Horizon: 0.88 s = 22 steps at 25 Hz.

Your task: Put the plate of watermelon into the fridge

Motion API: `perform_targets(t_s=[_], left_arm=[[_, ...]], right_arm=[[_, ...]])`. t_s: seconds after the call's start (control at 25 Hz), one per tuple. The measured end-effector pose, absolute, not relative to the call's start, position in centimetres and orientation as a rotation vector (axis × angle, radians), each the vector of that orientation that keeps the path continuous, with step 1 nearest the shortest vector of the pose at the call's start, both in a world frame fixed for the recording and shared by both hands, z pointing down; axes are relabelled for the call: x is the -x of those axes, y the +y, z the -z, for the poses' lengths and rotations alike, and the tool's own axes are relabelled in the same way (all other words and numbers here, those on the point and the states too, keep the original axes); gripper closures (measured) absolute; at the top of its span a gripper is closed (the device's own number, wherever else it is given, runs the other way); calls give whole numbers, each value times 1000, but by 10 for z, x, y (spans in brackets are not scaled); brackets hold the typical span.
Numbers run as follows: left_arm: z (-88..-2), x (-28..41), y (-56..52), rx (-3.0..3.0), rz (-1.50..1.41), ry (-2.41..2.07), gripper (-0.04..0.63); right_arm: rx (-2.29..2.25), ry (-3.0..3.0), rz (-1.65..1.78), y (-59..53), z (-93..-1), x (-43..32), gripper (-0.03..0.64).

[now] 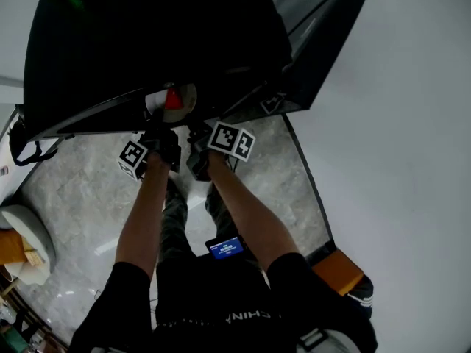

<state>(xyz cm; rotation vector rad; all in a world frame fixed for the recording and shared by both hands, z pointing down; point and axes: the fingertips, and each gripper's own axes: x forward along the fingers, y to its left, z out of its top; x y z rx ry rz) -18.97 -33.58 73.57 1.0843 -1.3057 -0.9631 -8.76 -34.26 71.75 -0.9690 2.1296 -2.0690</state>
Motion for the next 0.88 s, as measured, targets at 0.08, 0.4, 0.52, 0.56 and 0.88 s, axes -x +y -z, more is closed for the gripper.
perform_targets(t_s=[0.08, 0.4, 0.52, 0.56, 0.88], left_arm=[[-734, 188, -342, -1078, 975, -1309, 574], [-724, 187, -350, -1121, 990, -1252, 572], [-719, 186, -345, -1173, 942, -1233, 571], [-717, 186, -342, -1198, 918, -1237, 571], [-715, 167, -326, -1477, 416, -1426, 574]], right_arm=[[955, 2174, 2071, -341, -719, 93, 586], [986, 2240, 2061, -346, -725, 107, 586], [1008, 2212, 2055, -351, -725, 107, 586], [1013, 2205, 2054, -353, -725, 108, 586], [1047, 2312, 1980, -360, -725, 110, 586]])
